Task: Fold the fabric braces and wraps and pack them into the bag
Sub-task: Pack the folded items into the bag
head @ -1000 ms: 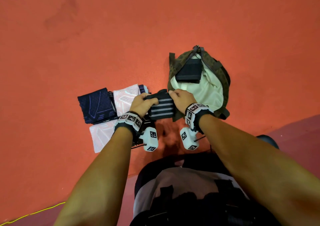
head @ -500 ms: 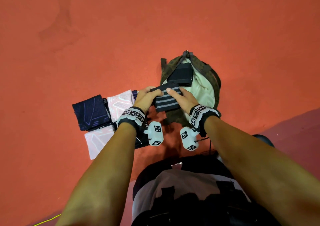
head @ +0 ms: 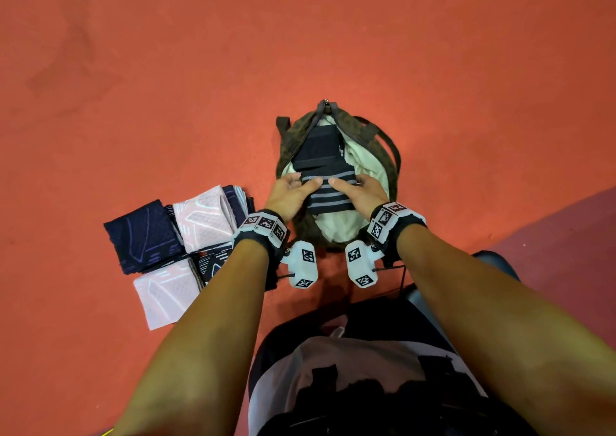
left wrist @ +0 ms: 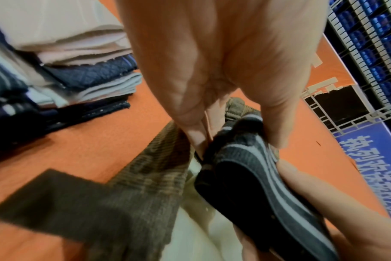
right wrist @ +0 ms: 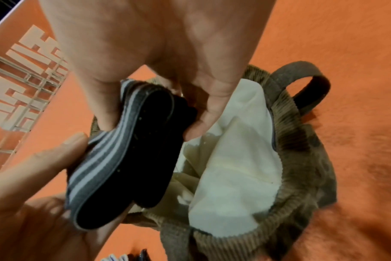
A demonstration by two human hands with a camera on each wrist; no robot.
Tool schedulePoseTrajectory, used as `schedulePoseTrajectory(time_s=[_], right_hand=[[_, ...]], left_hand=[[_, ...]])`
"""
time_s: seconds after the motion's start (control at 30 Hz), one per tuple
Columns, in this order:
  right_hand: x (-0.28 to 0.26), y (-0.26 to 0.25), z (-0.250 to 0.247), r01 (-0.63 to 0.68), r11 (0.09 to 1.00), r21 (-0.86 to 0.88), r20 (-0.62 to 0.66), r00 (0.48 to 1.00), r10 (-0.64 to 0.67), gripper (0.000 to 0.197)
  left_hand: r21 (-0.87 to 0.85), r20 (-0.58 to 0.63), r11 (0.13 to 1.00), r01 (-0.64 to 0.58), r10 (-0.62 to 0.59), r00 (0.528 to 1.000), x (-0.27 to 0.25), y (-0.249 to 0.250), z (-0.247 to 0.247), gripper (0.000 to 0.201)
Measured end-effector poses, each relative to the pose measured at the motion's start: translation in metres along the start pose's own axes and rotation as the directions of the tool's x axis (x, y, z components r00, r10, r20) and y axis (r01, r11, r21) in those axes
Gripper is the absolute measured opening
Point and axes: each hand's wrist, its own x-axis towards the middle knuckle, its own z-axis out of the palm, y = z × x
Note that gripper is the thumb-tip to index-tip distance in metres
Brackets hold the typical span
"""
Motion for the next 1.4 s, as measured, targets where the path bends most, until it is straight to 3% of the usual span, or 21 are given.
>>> schedulePoseTrajectory(time_s=[0.1, 0.2, 0.4, 0.7, 1.0, 1.2, 1.4], right_hand=[[0.011, 0.004, 0.002, -0.004, 0.992, -0.123, -0.028, 1.000, 0.001, 0.057], [0.024, 0.006, 0.007, -0.041, 0.976, -0.214, -0.024, 0.999, 0.037, 0.057], [0.034, 0.010, 0.015, -0.065, 0.910, -0.409, -0.011, 0.998, 0.066, 0.060], [0.048, 0.005, 0.011, -0.064, 0.863, -0.501, 0.019, 0.996, 0.085, 0.064], [0.066, -0.007, 0.016, -0.069, 0.817, -0.573, -0.006, 0.997, 0.080, 0.069], [0.064, -0.009, 0.023, -0.103, 0.788, -0.607, -0.043, 0.994, 0.096, 0.064], [0.060, -0.016, 0.020, -0.111, 0.791, -0.601, -0.038, 0.993, 0.111, 0.070]], left_hand=[[0.024, 0.007, 0.999, 0.041, -0.041, 0.999, 0.006, -0.005, 0.002, 0.045], [0.042, 0.000, 0.998, 0.049, -0.049, 0.999, 0.012, -0.007, 0.001, 0.034], [0.133, -0.053, 0.990, 0.054, -0.047, 0.997, 0.025, -0.012, 0.001, 0.053], [0.194, -0.096, 0.979, 0.056, -0.038, 0.995, 0.045, -0.018, 0.004, 0.057], [0.265, -0.139, 0.963, 0.045, -0.008, 0.990, 0.066, -0.020, 0.005, 0.046], [0.086, -0.205, 0.996, 0.018, 0.000, 0.979, 0.057, -0.022, -0.012, 0.029], [0.060, -0.220, 0.998, -0.019, 0.031, 0.975, 0.039, -0.021, -0.027, 0.022]])
